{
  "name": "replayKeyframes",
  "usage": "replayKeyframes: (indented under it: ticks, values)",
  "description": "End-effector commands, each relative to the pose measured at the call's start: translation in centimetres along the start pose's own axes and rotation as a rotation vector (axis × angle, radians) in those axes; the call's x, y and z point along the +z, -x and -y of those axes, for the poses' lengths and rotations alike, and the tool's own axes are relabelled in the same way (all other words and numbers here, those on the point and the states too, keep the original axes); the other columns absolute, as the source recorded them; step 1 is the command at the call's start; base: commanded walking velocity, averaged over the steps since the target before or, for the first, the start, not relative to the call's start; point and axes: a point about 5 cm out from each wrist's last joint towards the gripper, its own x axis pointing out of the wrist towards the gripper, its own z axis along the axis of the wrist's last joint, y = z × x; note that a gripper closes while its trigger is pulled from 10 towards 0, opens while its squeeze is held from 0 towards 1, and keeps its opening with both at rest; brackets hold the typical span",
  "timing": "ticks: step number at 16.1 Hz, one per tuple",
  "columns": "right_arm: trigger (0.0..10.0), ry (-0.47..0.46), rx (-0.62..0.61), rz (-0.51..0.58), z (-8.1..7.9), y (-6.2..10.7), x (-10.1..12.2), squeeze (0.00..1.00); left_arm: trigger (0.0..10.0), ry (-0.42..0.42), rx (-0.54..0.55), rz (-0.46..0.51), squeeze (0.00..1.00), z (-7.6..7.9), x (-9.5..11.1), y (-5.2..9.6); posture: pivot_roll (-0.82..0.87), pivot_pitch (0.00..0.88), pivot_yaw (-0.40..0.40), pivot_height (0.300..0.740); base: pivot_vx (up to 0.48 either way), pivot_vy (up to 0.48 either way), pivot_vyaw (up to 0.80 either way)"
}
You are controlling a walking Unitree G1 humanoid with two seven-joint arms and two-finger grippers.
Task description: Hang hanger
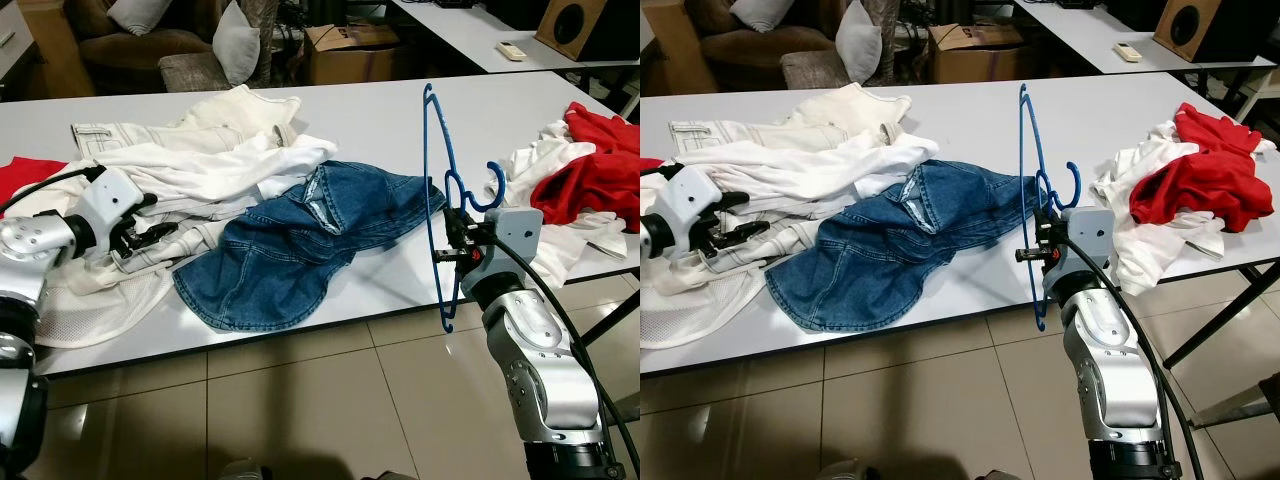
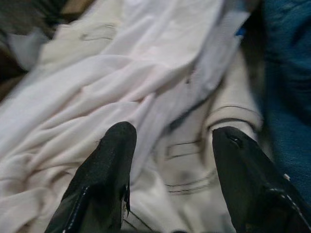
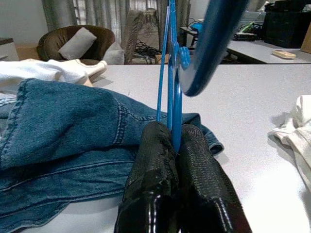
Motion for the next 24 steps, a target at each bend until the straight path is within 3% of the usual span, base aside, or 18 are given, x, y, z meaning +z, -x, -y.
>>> replayKeyframes:
  ticks: [1,2,3,4,6,18,19,20,21,22,23,24]
  values:
    - [10.0,0.008,0.006,0.013,0.0,0.1,0.5,0.0,8.5,-0.041,0.04,0.006,0.0,0.0,0.3,-0.3,-0.08,0.0,0.026,0.74,0.0,0.0,0.0]
    - [10.0,0.007,0.008,0.014,0.0,0.2,0.5,0.0,4.9,-0.046,0.062,0.008,0.0,0.0,0.3,-0.4,-0.08,0.0,0.025,0.74,0.0,0.0,0.0]
    - [10.0,0.007,0.008,0.014,0.0,0.2,0.5,0.0,4.6,-0.047,0.068,0.007,0.0,0.0,0.3,-0.4,-0.08,0.0,0.025,0.74,0.0,0.0,0.0]
    - [10.0,0.006,0.008,0.013,0.0,0.2,0.5,0.0,2.7,-0.062,0.074,-0.011,0.0,0.0,0.2,-0.5,-0.08,0.0,0.024,0.74,0.0,0.0,0.0]
    - [10.0,0.006,0.009,0.013,0.0,0.2,0.5,0.0,0.0,-0.074,0.081,-0.021,0.0,0.1,0.1,-0.5,-0.08,0.0,0.023,0.74,0.0,0.0,0.0]
    - [10.0,0.009,0.002,0.019,0.1,0.0,0.6,0.0,0.0,-0.115,0.079,-0.05,0.0,0.9,0.0,-1.3,-0.08,0.0,0.025,0.74,0.0,0.0,0.0]
    - [10.0,0.008,0.001,0.018,0.1,0.0,0.6,0.0,1.7,-0.089,0.075,-0.015,0.0,0.8,0.3,-1.3,-0.08,0.0,0.026,0.74,0.0,0.0,0.0]
    - [10.0,0.007,0.001,0.018,0.1,0.0,0.6,0.0,1.7,-0.075,0.074,0.004,0.0,0.8,0.4,-1.2,-0.08,0.0,0.026,0.74,0.0,0.0,0.0]
    - [10.0,0.006,0.002,0.017,0.1,0.0,0.6,0.0,10.0,-0.081,0.065,0.014,0.0,0.8,0.5,-1.1,-0.08,0.0,0.025,0.74,0.0,0.0,0.0]
    - [10.0,0.005,0.003,0.016,0.0,0.1,0.5,0.0,10.0,-0.082,0.059,0.018,0.0,0.9,0.5,-1.1,-0.08,0.0,0.025,0.74,0.0,0.0,0.0]
    - [10.0,0.004,0.005,0.015,0.0,0.0,0.5,0.0,10.0,-0.084,0.046,0.013,1.0,1.0,0.4,-1.1,-0.08,0.0,0.023,0.74,0.0,0.0,0.0]
    - [10.0,0.003,0.009,0.014,-0.1,0.0,0.5,0.0,10.0,-0.092,0.038,0.002,1.0,1.1,0.1,-1.0,-0.08,0.0,0.022,0.74,0.0,0.0,0.0]
